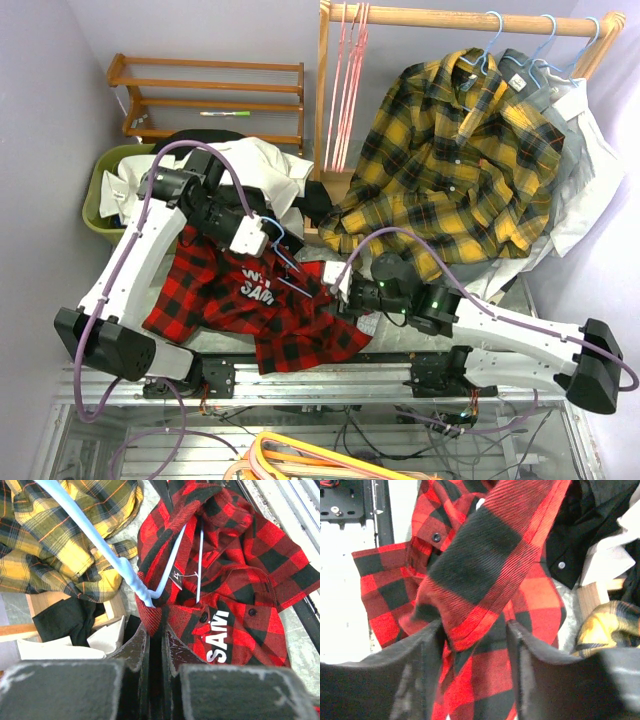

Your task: Place the shirt on the hanger

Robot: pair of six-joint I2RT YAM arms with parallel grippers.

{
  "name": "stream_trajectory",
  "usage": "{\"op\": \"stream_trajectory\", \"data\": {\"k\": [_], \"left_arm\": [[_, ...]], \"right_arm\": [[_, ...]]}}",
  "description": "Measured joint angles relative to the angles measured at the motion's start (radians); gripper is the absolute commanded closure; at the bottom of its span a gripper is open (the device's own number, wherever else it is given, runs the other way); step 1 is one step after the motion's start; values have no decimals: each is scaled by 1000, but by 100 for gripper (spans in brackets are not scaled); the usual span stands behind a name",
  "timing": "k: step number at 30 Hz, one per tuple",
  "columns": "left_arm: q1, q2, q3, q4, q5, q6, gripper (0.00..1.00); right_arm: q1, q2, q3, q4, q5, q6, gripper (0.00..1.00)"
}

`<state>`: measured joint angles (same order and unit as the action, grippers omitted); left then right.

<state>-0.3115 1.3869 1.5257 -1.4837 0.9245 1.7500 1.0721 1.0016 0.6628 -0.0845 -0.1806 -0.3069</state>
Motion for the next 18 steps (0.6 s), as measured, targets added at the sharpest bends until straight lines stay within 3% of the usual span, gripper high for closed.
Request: {"op": "stream_trajectory", "data": {"k": [3,6,7,8,9,18], "left_arm": [[-7,-10,-3,0,6,-1,93],[-14,-16,-3,2,13,-3,93],[-18,-18,-3,2,16,-3,93],[-19,-20,-4,3,20,-3,93],[-22,-23,-7,4,24,-3,93],[-34,-40,-22,2,31,-3,93]], "right_arm": [[-38,51,29,13,-40,6,57],[-54,70,34,34,-64,7,66],[-56,72,34,42,-74,8,74],[-56,74,34,51,-85,9,91],[-56,76,35,59,-97,8,100],[-73,96,66,47,-120,69,100]]}}
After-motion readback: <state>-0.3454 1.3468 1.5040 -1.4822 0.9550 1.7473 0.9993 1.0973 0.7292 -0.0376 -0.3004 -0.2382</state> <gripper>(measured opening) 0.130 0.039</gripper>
